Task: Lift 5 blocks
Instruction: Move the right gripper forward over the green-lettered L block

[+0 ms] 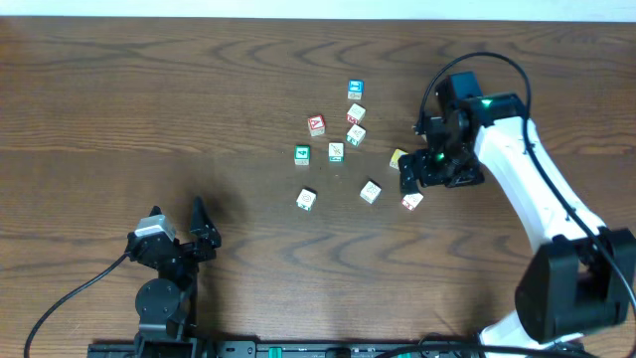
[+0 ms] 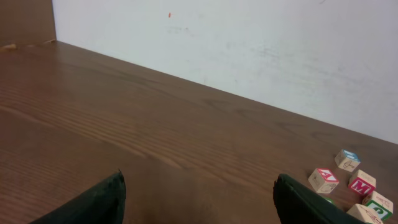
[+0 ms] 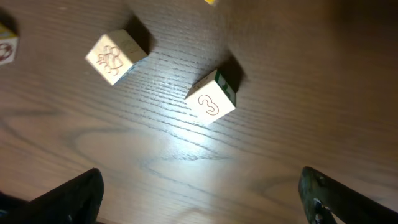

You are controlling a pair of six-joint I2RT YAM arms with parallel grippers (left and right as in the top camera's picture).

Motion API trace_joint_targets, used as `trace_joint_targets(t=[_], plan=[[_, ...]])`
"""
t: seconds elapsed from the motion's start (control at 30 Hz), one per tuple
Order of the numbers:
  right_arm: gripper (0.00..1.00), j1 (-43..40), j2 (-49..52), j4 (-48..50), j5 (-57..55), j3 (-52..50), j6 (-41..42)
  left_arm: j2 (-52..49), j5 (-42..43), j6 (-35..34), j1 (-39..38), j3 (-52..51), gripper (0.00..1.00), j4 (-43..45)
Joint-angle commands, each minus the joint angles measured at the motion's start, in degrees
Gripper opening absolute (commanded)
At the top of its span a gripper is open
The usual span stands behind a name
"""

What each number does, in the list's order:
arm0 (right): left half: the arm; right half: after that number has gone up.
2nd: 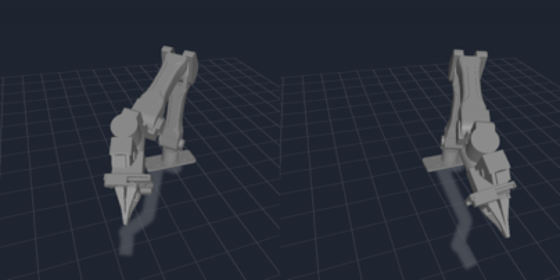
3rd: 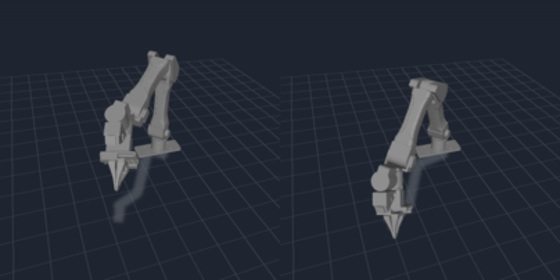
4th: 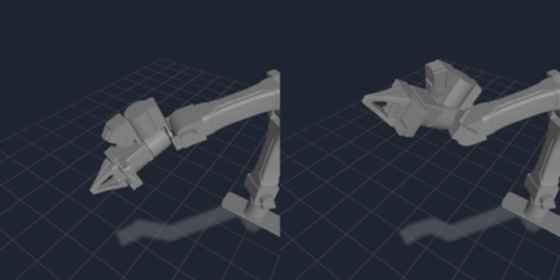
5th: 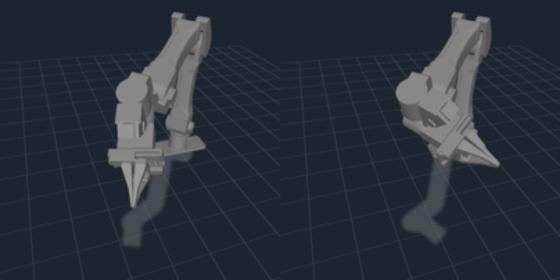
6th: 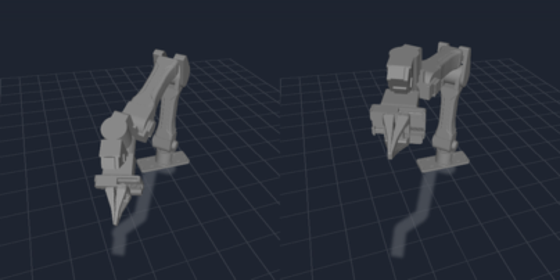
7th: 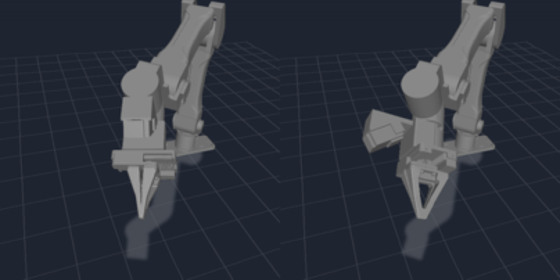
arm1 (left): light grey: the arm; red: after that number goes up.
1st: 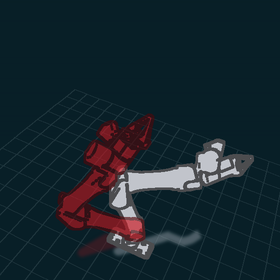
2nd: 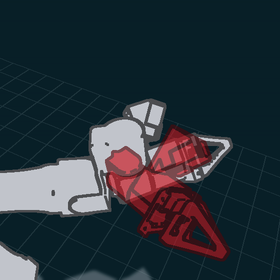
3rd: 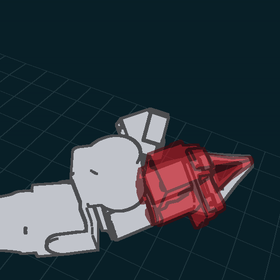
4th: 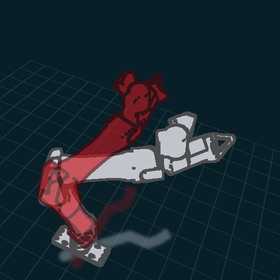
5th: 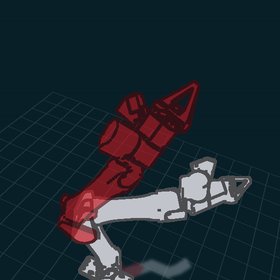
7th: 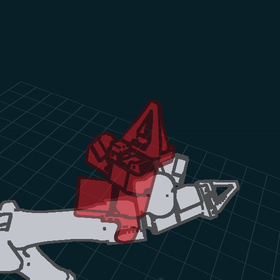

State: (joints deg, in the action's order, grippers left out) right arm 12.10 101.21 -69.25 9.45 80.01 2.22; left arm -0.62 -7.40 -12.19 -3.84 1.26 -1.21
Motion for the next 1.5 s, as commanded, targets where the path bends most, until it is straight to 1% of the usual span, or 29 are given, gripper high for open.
trace_joint_targets(t=[0.0, 0.03, 0.17, 0.23, 0.33, 0.4, 0.6, 0.77, 0.9, 1.0, 1.1, 1.2, 1.33, 1.4, 1.47], plan=[[0.91, 1.3, 3.0, -0.2, 1.4, -0.4, 9.7, 0.2, -0.4, -0.1, 0.3, -1.0, 0.76, -2.4], [0.9, 1.9, 3.8, -0.1, 1.3, -0.4, 13.6, 0.2, -0.4, -0.1, 0.3, -1.0, 0.77, -2.4], [0.9, 4.1, 6.5, 1.6, 1.0, -0.5, 25.5, 0.2, -0.4, -0.1, 0.3, -1.0, 0.76, -2.4], [0.91, 5.0, 7.3, 2.4, 0.1, -0.5, 31.5, 0.2, -0.4, -0.1, 0.3, -1.0, 0.77, -2.4], [0.95, 6.7, 7.8, 2.9, -4.1, -0.9, 40.2, 0.2, -0.4, -0.1, 0.3, -1.0, 0.77, -2.4], [0.96, 8.0, 7.8, 3.1, -6.6, -1.4, 44.4, 0.2, -0.4, -0.1, 0.3, -1.0, 0.77, -2.4], [0.95, 9.9, 7.8, 4.7, -11.3, -4.5, 52.3, 0.2, -0.4, -0.1, 0.3, -1.0, 0.77, -2.4], [0.95, 9.8, 7.8, 11.7, -11.5, -9.8, 52.6, 0.2, -0.4, -0.1, 0.3, -1.0, 0.77, -2.4], [0.96, 9.7, 7.8, 16.5, -11.6, -12.3, 49.7, 0.2, -0.4, -0.1, 0.3, -1.0, 0.76, -2.4], [0.91, 9.6, 7.8, 18.3, -12.4, -12.3, 46.5, 0.2, -0.4, -0.1, 0.3, -1.0, 0.76, -2.4], [0.88, 9.6, 7.8, 19.3, -14.9, -12.3, 46.1, 0.2, -0.4, -0.1, 0.3, -1.0, 0.77, -2.4], [0.8, 9.6, 7.8, 20.6, -16.5, -12.3, 46.1, 0.2, -0.4, -0.1, 0.3, -1.0, 0.77, -2.4], [0.73, 9.6, 7.8, 21.9, -17.6, -12.3, 45.3, 0.2, -0.4, -0.1, 0.3, -1.0, 0.76, -2.4], [0.62, 9.6, 7.8, 22.9, -17.6, -12.3, 43.8, 0.2, -0.4, -0.1, 0.3, -1.0, 0.77, -2.4], [0.57, 9.6, 7.8, 23.7, -17.6, -12.3, 42.5, 0.2, -0.4, -0.1, 0.3, -1.0, 0.77, -2.4]])
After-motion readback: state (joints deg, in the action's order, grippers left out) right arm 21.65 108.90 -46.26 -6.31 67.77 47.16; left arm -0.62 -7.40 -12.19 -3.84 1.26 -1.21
